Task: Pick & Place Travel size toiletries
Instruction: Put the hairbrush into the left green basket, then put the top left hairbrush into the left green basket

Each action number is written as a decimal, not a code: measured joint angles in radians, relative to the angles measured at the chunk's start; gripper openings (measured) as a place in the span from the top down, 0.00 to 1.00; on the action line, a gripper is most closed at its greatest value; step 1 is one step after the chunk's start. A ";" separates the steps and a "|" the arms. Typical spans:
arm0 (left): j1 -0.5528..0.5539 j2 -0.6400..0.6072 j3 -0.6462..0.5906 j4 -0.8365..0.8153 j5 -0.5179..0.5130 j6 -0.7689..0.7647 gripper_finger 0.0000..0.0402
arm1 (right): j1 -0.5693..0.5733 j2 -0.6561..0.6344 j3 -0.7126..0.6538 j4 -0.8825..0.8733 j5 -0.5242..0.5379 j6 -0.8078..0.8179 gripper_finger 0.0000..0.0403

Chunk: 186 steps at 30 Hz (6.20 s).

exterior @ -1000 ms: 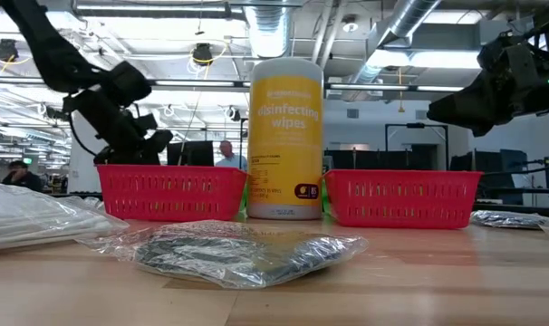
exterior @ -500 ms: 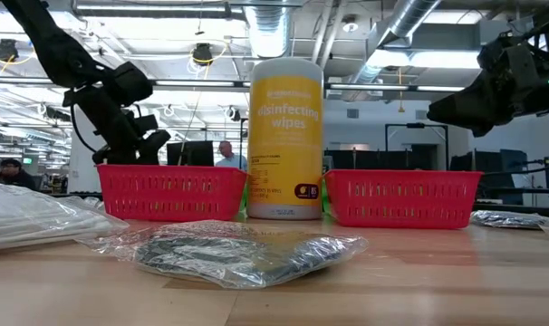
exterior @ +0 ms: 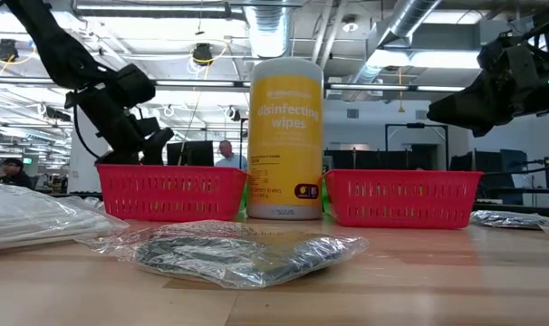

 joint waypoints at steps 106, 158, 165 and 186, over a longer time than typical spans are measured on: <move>-0.554 0.108 0.113 0.284 -0.134 0.172 1.00 | 0.000 0.000 0.000 0.000 0.000 0.000 0.73; -0.288 0.109 0.113 0.155 -0.239 -0.054 0.71 | 0.000 0.000 0.000 0.000 0.000 0.000 0.73; -0.226 0.109 0.113 0.143 -0.216 -0.066 0.71 | 0.000 0.000 0.000 0.000 0.000 0.000 0.73; -0.124 0.244 0.113 0.165 -0.209 -0.118 0.47 | 0.000 0.000 0.000 0.000 0.000 0.000 0.73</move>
